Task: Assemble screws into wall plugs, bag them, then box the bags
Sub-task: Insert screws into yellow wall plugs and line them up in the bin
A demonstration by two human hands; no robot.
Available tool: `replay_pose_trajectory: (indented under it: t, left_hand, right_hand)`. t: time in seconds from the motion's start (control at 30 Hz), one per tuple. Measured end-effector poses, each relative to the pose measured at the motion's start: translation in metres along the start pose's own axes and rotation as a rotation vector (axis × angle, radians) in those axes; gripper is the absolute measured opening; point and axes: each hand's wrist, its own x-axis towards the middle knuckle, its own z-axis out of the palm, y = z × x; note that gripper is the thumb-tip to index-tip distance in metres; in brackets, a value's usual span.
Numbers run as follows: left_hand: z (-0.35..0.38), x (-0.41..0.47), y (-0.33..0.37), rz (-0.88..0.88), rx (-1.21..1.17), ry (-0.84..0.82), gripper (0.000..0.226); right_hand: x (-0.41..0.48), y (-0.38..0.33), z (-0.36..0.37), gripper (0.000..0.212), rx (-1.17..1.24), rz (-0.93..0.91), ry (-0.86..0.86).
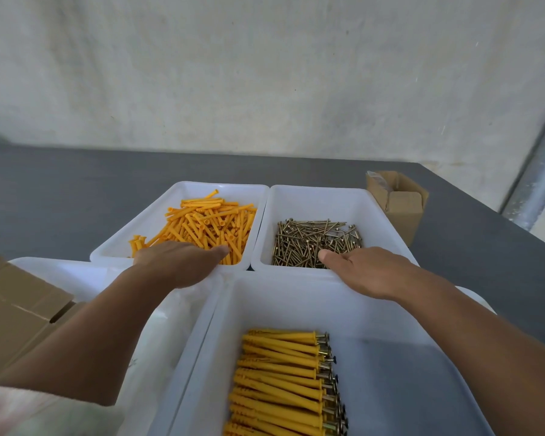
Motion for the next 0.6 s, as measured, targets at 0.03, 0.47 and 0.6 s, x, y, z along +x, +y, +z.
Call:
replay_pose_trajectory:
  t: [0.03,0.47,0.6]
  left_hand:
    - [0.0003,0.0002,-0.0004,0.003,-0.001,0.003,0.089]
    - [0.0037,0.0068,-0.0027,0.04,0.004,0.018,0.074]
    - [0.0045,0.0072,-0.002,0.017,-0.003,0.021,0.078]
  right_hand:
    - [0.0008,0.0003,0.0002,0.083,0.0,0.004,-0.007]
    - [0.0047,0.0029,0.0002,0.083,0.029,-0.002,-0.056]
    - [0.0052,0.0041,0.0,0.081,0.036,-0.03,-0.065]
